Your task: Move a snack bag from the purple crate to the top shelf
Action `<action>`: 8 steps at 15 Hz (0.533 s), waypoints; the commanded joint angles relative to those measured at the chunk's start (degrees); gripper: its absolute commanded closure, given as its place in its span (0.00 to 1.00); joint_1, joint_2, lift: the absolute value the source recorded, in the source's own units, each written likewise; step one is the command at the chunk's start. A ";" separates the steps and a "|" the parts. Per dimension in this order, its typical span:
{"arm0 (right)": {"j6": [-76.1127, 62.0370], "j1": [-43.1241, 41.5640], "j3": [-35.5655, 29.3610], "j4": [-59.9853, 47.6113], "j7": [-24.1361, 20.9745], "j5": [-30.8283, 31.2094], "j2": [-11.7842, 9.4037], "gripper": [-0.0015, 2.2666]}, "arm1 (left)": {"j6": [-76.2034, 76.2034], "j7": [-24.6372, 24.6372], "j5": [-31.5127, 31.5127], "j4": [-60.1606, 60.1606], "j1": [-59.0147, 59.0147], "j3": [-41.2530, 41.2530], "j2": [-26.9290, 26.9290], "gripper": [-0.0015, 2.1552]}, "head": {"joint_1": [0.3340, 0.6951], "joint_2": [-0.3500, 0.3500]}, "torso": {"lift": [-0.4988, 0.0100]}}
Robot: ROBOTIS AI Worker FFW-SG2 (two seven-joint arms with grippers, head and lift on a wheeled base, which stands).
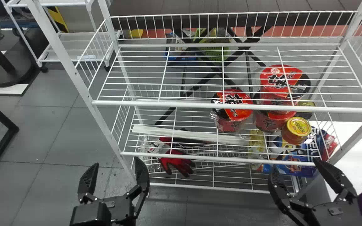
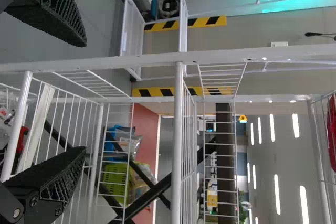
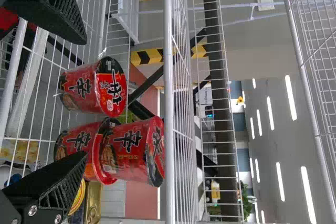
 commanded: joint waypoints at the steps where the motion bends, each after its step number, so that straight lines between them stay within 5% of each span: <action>1: -0.04 0.00 0.28 -0.01 -0.79 0.96 -0.07 0.02 | 0.35 0.00 0.00 0.09 -0.30 -0.08 0.02 0.05 | 1.00 0.63 | 0.14; 8: -0.56 -0.26 0.37 0.26 -0.53 0.96 -0.16 0.03 | 0.70 -0.09 0.26 0.44 -0.65 -0.08 0.02 0.05 | 1.00 0.62 | 0.09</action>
